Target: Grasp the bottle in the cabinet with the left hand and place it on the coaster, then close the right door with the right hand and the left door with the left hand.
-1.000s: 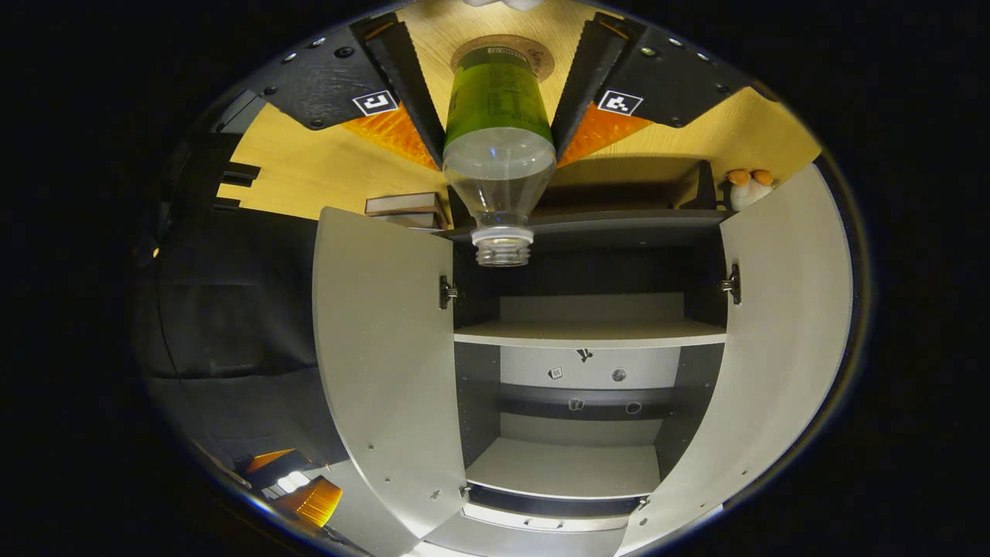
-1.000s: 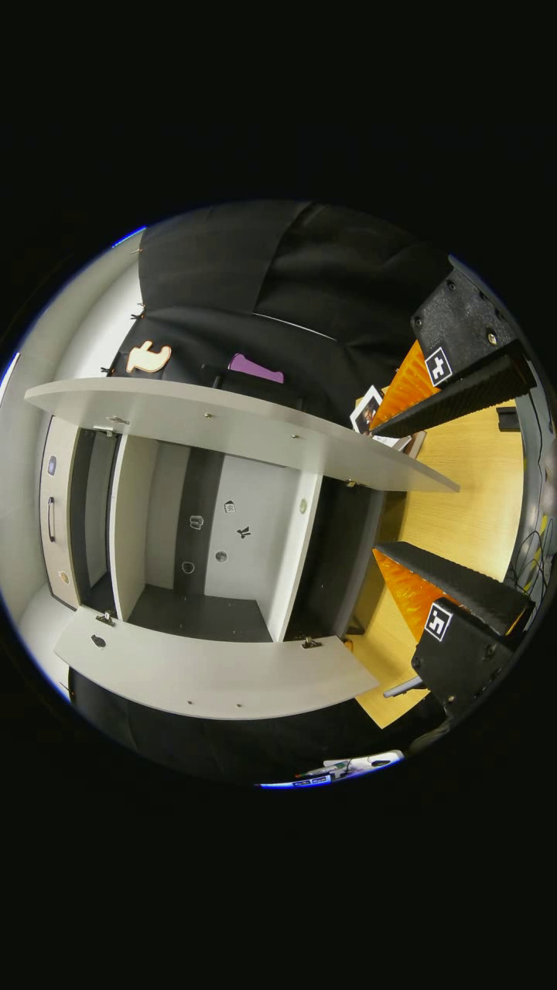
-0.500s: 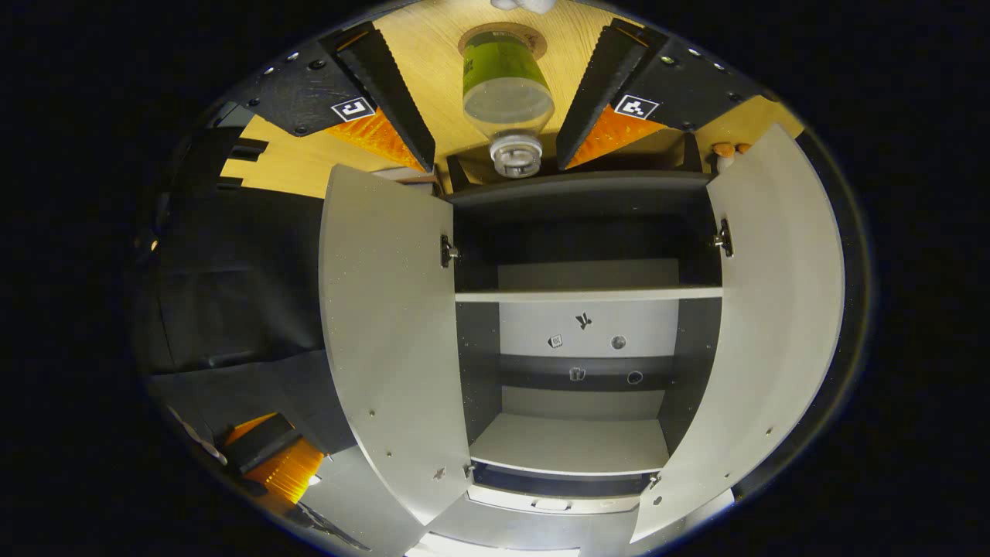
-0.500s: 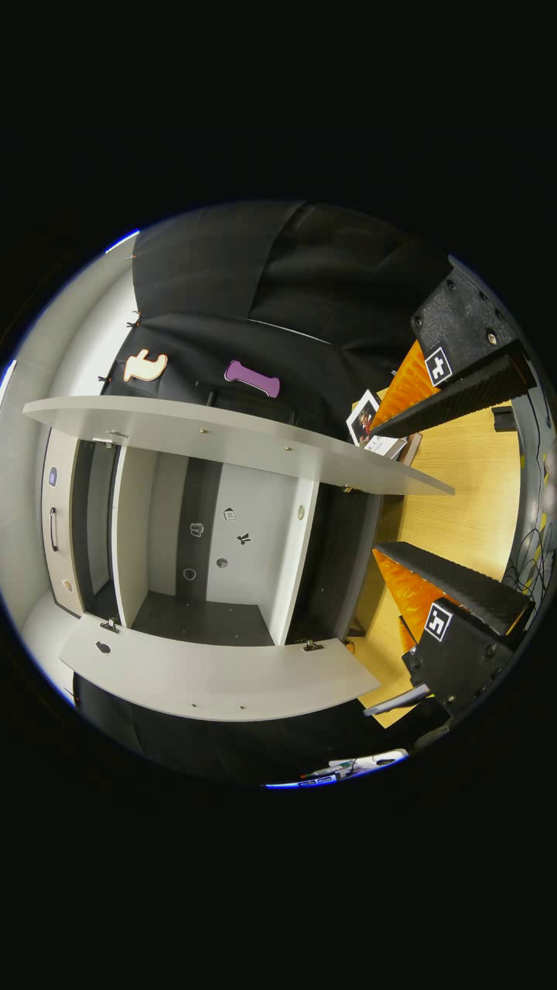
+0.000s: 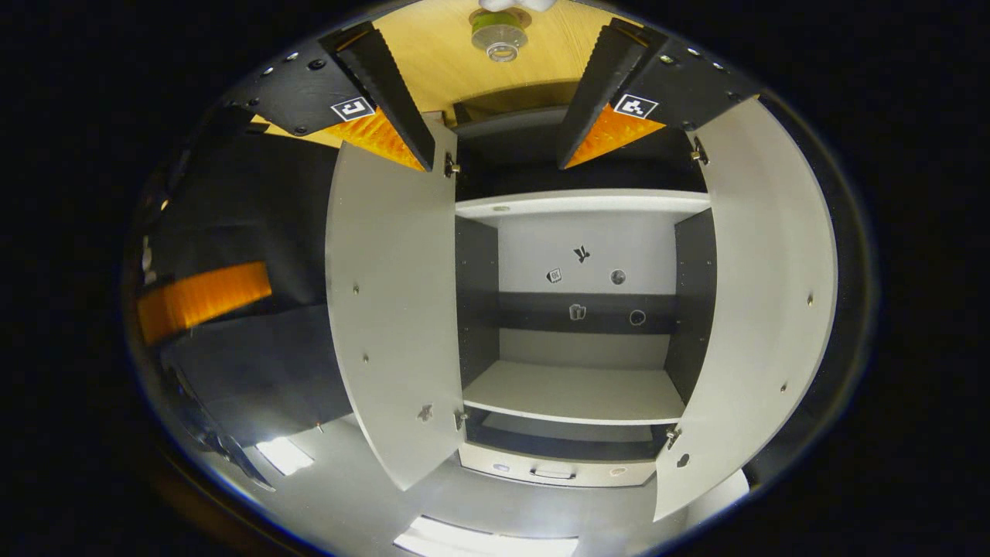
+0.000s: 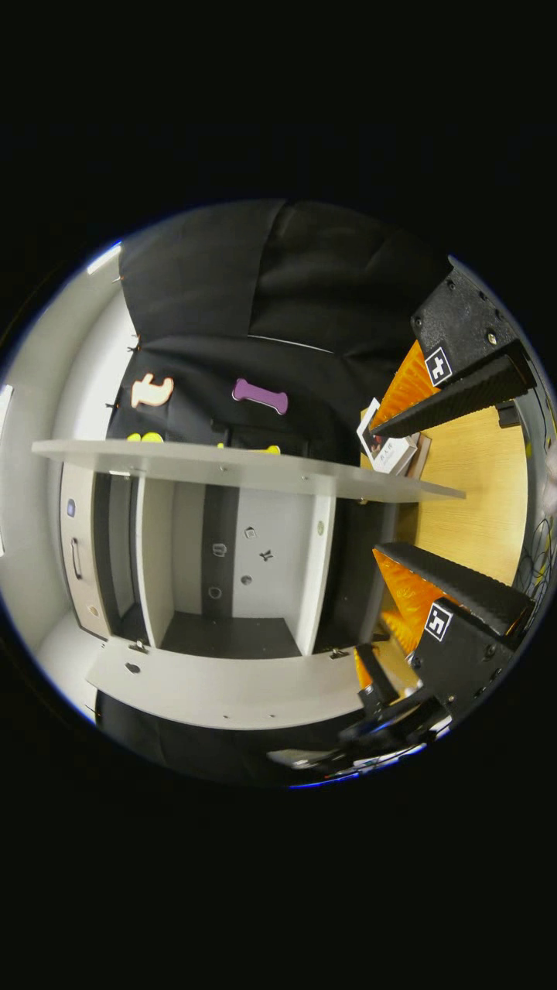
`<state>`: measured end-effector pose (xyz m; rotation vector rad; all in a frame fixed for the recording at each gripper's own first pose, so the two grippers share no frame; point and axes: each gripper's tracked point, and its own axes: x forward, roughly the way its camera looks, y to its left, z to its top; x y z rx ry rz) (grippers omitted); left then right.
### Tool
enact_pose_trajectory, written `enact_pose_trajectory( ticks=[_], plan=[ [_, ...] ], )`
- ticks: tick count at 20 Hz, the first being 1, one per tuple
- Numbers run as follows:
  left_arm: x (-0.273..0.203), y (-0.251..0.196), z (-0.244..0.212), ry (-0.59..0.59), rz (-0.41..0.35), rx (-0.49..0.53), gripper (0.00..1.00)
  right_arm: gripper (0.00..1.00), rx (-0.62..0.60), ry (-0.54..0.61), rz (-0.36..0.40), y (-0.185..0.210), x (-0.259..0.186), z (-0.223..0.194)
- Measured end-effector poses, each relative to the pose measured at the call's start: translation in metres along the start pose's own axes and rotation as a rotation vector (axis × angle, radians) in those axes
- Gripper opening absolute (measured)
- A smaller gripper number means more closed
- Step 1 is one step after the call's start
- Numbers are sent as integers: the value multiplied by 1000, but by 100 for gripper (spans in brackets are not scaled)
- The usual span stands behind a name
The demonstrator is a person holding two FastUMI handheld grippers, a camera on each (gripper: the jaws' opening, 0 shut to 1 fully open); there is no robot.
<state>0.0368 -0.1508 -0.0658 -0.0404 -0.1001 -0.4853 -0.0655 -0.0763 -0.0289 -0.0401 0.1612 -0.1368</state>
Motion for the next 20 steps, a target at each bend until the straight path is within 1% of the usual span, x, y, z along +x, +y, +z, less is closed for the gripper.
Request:
enact_pose_trajectory(
  ticks=[2, 6, 9, 12, 14, 17, 20],
  plan=[
    [-6, 18, 25, 5, 55, 4, 96, 83, 14, -27, -18, -9, 2, 8],
    [-36, 63, 61, 14, 163, 17, 96, 83, 48, -100, -53, -30, 8, 30],
    [-71, 99, 72, 27, 255, 48, 96, 83, 70, -135, -96, -59, 21, 44],
    [-107, 127, 74, 53, 346, 68, 96, 83, 86, -178, -157, -97, 39, 62],
    [-121, 134, 78, 60, 392, 66, 96, 83, 102, -183, -141, -107, 58, 72],
    [-135, 137, 79, 70, 441, 73, 96, 83, 116, -191, -120, -121, 88, 86],
    [-141, 136, 80, 80, 489, 106, 96, 84, 118, -184, -60, -119, 113, 97]
  ],
)
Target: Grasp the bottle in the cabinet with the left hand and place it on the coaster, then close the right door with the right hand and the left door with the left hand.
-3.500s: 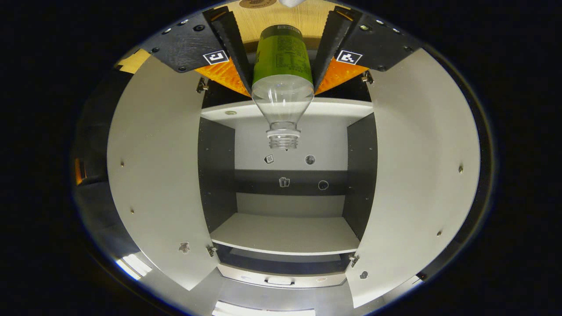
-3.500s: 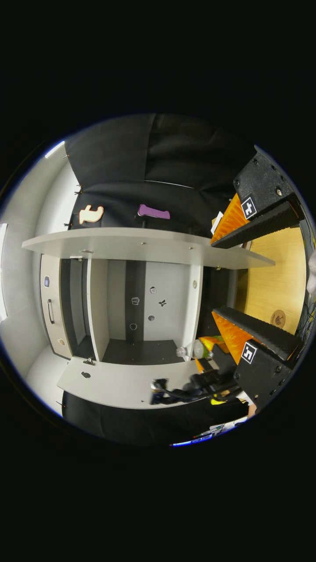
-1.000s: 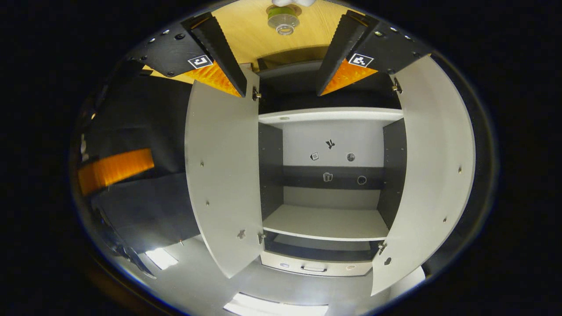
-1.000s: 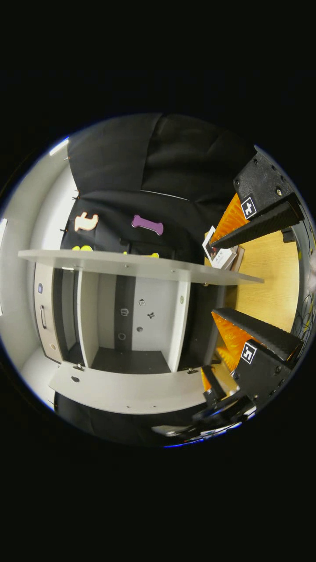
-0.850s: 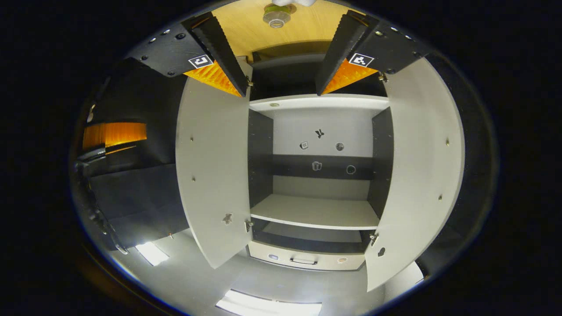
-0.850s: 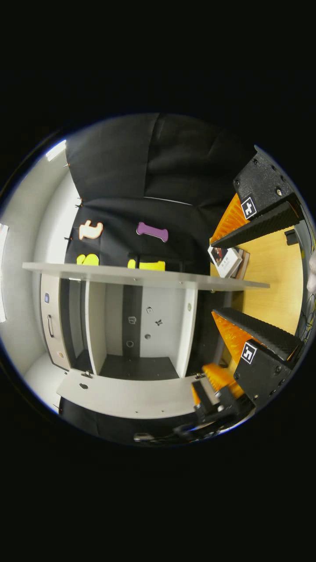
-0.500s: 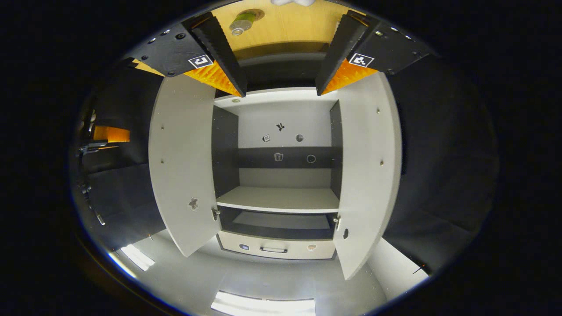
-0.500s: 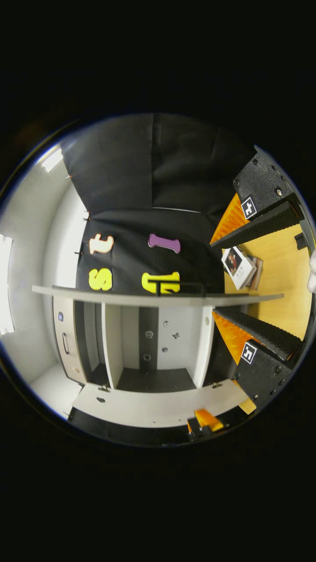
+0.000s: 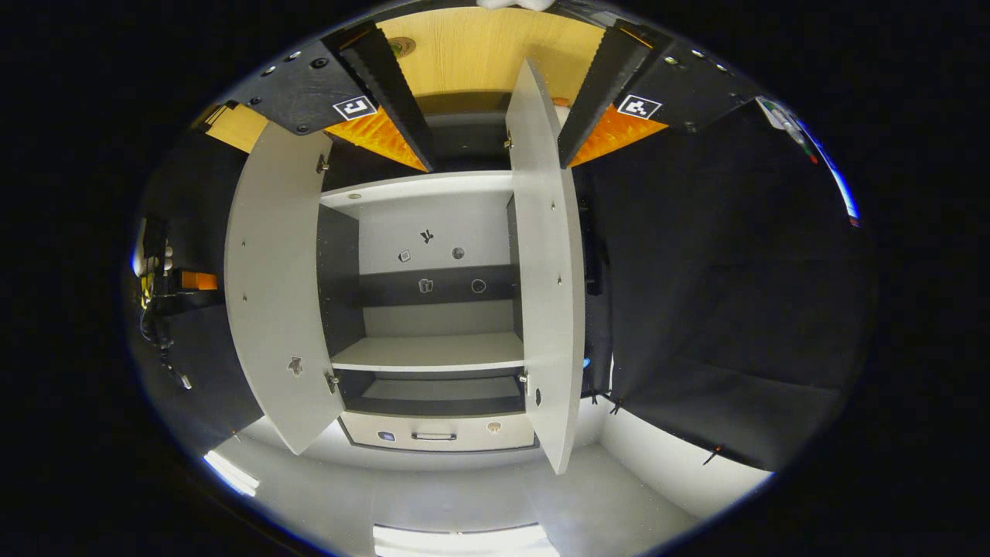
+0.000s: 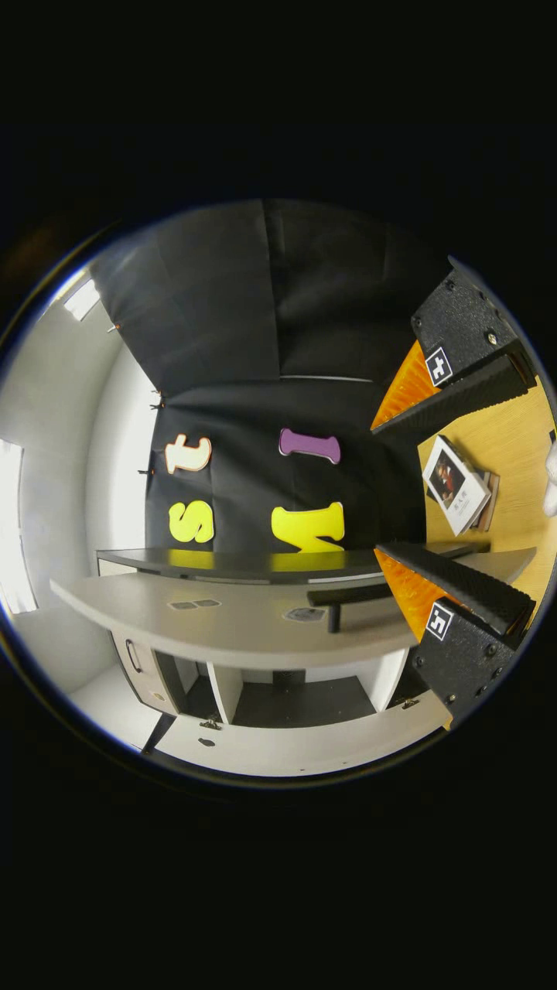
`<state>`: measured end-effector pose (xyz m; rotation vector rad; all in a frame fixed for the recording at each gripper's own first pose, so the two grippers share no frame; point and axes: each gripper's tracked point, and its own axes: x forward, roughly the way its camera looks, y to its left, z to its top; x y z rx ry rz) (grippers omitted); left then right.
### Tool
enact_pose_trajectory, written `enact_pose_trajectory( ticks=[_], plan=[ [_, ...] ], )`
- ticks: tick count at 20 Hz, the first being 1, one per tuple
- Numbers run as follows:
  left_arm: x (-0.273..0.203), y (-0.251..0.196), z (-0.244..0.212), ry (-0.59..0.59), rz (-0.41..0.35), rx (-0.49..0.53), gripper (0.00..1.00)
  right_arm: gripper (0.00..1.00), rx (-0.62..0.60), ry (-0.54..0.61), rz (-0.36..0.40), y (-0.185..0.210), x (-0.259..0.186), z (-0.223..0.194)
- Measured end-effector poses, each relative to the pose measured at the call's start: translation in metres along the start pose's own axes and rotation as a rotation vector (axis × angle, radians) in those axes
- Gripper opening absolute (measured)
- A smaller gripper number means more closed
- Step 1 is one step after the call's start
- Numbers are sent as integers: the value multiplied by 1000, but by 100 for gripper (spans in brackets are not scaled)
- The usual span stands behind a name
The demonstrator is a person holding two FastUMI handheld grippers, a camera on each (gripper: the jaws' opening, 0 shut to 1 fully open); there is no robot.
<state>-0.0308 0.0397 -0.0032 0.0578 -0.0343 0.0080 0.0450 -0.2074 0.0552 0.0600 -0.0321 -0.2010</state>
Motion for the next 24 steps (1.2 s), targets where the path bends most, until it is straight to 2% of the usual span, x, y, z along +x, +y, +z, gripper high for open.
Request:
enact_pose_trajectory(
  ticks=[2, 4, 5, 7, 14, 20, 24],
  plan=[
    [2, -11, 8, -5, 0, -3, 97, 83, 16, 8, 73, 18, 14, 2],
    [7, -24, 14, -12, 3, 1, 96, 84, 5, 11, 111, 24, 18, 3],
    [11, -30, 17, -15, 6, 2, 96, 81, -14, 15, 131, 24, 19, 2],
    [21, -44, 21, -12, 7, -6, 96, 80, -29, 26, 164, 27, 21, 6],
    [30, -95, 25, 3, 1, -51, 96, 80, 45, 91, 250, 40, 21, -4],
    [20, -113, 35, -2, 47, -19, 96, 81, 112, 134, 427, 90, 21, -11],
    [13, -114, 32, 18, 67, 6, 96, 81, 57, 107, 445, 113, 25, -12]
  ],
)
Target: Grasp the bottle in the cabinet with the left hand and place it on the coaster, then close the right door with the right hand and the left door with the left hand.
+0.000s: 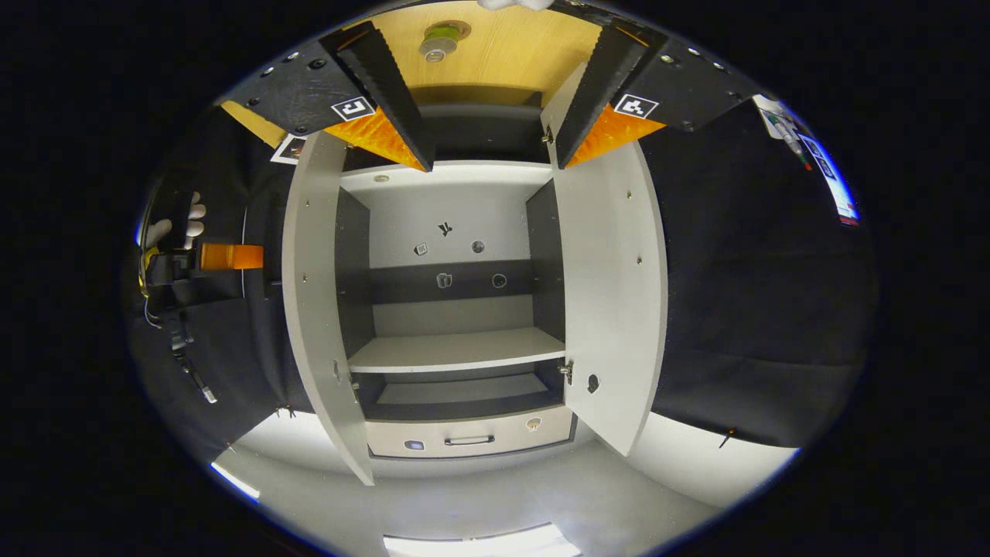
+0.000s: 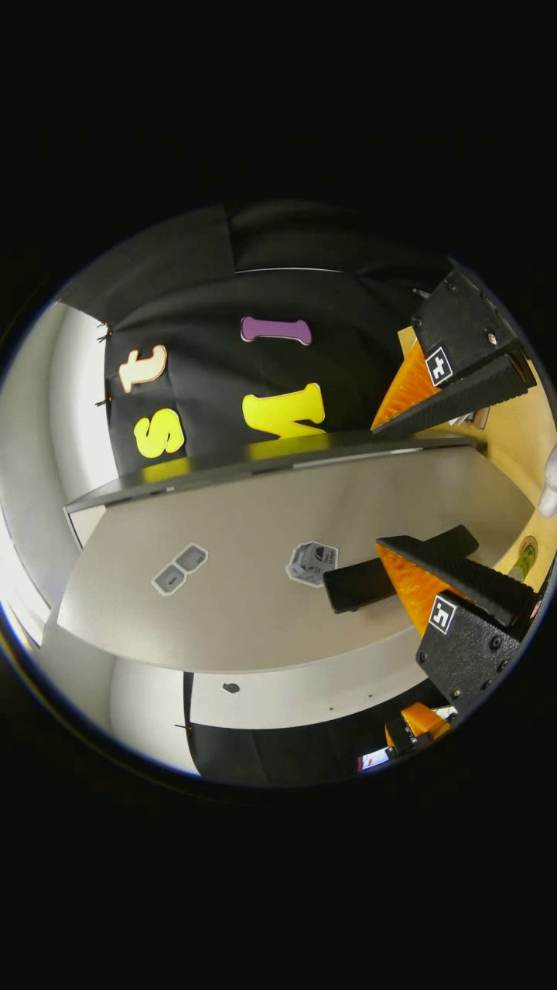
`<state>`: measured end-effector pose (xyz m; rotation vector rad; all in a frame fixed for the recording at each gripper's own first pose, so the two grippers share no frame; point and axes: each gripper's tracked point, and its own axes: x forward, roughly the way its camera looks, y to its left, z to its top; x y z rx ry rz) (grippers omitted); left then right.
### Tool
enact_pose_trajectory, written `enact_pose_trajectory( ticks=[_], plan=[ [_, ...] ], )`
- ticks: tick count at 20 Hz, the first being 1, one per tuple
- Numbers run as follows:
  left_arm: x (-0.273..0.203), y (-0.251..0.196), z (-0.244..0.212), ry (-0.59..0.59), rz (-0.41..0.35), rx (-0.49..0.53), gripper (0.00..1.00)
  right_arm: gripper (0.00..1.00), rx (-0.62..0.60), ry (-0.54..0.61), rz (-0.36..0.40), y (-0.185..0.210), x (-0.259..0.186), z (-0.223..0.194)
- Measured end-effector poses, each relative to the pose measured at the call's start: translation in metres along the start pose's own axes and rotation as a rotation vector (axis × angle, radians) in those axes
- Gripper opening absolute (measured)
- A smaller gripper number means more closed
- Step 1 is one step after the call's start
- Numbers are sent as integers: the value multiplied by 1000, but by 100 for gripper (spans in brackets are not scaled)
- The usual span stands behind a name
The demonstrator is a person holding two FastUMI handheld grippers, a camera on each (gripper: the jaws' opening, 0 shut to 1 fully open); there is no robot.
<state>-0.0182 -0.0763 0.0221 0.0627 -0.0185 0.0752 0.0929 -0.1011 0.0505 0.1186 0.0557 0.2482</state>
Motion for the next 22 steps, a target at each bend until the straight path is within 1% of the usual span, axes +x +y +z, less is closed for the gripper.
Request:
enact_pose_trajectory(
  ticks=[2, 5, 7, 8, 10, 13, 16, 19, 22],
  plan=[
    [-1, 3, -3, 5, -6, 19, 96, 81, -26, -14, -4, 9, 5, -3],
    [-3, 7, -4, -4, -35, 19, 96, 81, -15, -25, -8, 27, 14, -5],
    [-2, 17, -6, -8, -57, 17, 96, 81, -12, -40, -15, 43, 23, -8],
    [1, 23, -8, -5, -69, 18, 96, 81, -26, -29, -19, 52, 31, -13],
    [5, 34, -11, 2, -94, 20, 96, 80, -67, -1, 14, 76, 42, -30],
    [8, 56, -16, 2, -104, 21, 96, 81, -74, 2, 27, 101, 41, -41],
    [11, 69, -24, 10, -129, -2, 96, 81, -109, 13, -10, 108, 31, -51],
    [15, 82, -29, 13, -154, -11, 96, 81, -106, 33, -42, 113, 20, -61],
    [18, 92, -32, 7, -184, -6, 96, 81, -103, 29, -81, 116, 6, -63]
  ],
)
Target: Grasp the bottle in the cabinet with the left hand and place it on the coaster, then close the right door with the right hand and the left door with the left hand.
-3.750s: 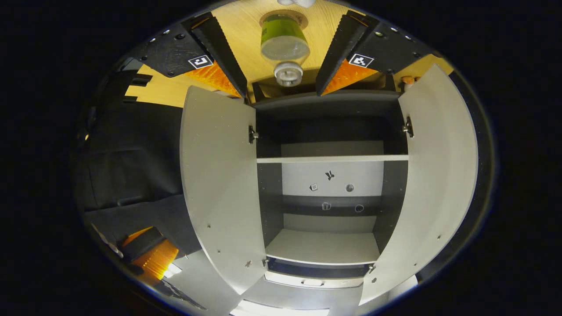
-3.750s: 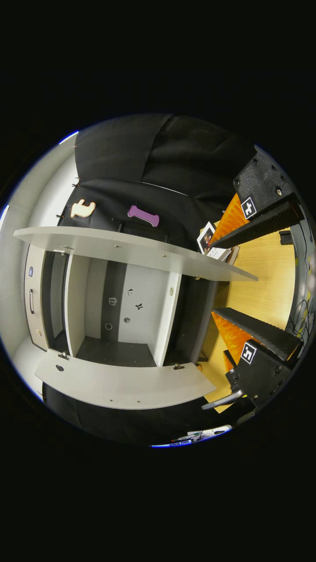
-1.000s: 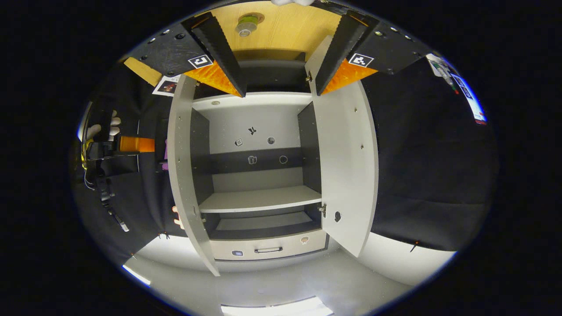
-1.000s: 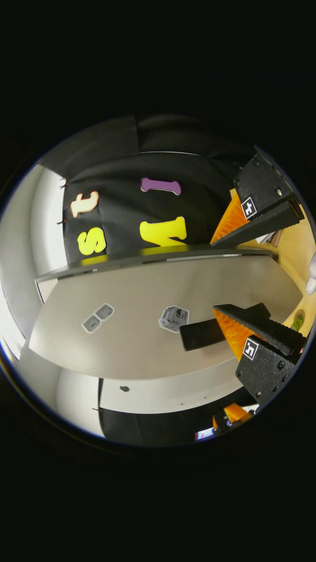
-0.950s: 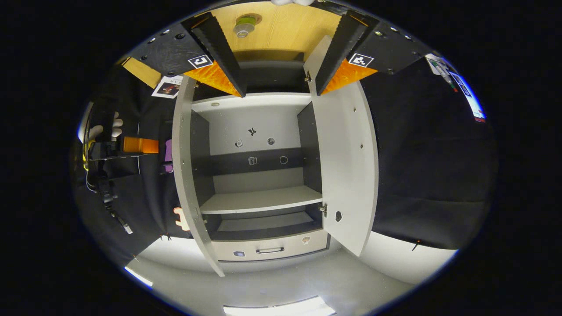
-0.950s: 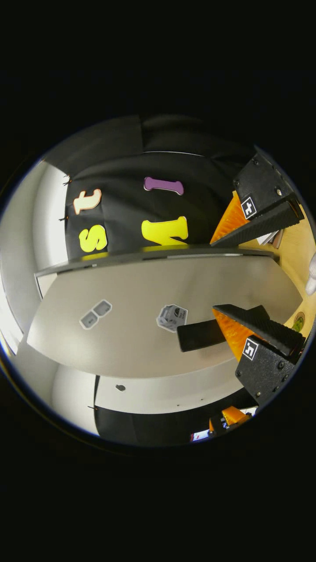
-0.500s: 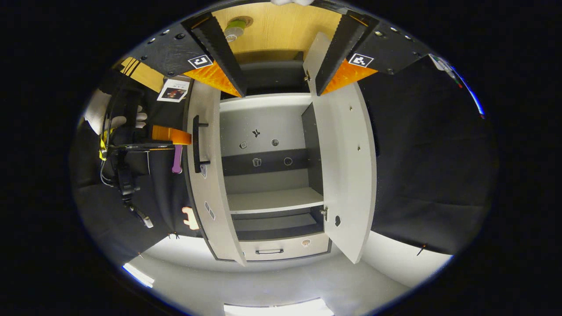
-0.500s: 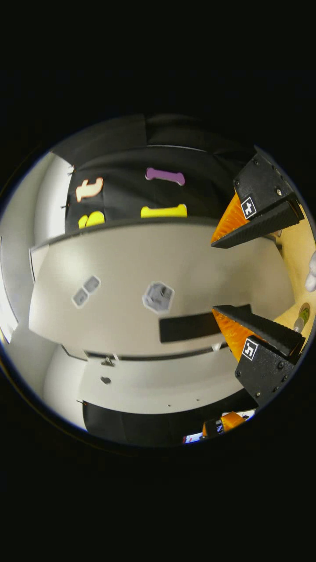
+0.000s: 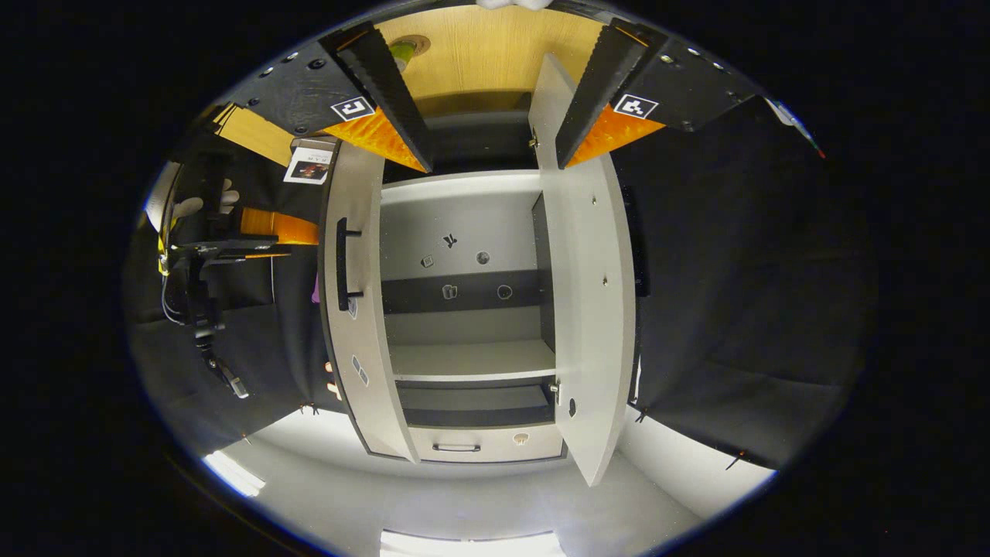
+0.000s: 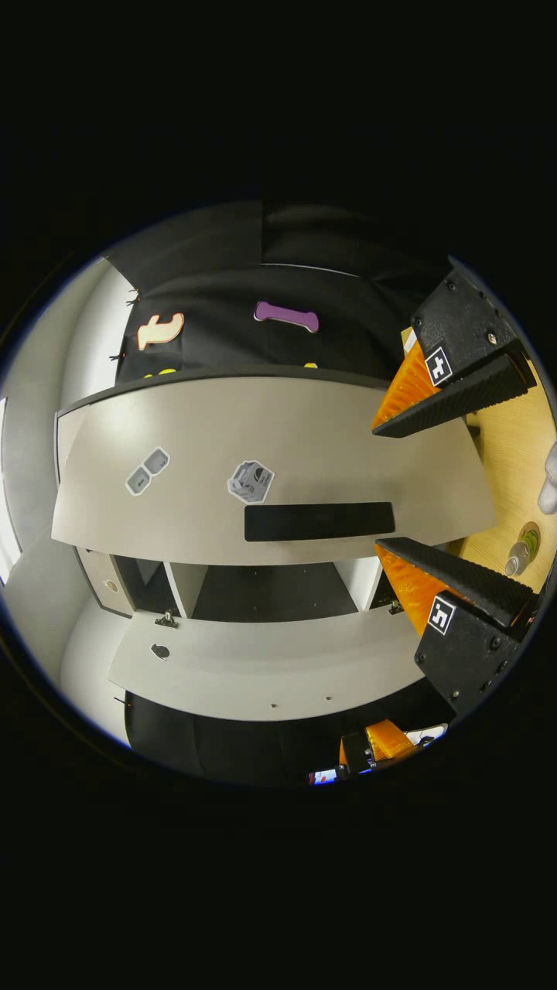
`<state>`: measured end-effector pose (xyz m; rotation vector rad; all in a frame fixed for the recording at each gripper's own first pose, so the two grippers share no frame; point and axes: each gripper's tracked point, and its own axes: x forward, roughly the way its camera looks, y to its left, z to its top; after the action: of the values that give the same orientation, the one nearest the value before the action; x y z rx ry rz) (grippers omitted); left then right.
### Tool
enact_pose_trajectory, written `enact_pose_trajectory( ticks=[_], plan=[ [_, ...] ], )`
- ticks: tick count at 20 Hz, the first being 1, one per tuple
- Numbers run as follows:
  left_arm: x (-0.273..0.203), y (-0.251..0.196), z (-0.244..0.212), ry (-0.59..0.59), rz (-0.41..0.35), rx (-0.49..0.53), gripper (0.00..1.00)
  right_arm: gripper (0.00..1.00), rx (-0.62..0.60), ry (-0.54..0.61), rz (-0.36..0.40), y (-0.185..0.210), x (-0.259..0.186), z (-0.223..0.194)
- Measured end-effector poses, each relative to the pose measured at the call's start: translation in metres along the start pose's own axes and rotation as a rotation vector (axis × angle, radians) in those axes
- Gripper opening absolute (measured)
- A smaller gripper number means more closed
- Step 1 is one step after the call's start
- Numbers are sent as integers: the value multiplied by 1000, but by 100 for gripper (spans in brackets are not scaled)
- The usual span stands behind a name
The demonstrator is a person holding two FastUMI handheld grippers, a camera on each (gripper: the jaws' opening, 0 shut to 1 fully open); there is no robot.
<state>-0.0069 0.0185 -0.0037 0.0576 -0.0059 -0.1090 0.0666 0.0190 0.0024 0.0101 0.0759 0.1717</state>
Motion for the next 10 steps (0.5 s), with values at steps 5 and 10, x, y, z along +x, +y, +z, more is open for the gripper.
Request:
enact_pose_trajectory(
  ticks=[5, 10],
  plan=[
    [17, 21, 1, -18, -48, 3, 96, 81, -15, -8, -66, 5, -26, -7],
    [33, 63, 18, -68, -37, 42, 96, 81, -16, -13, -111, 8, -57, -14]
  ],
)
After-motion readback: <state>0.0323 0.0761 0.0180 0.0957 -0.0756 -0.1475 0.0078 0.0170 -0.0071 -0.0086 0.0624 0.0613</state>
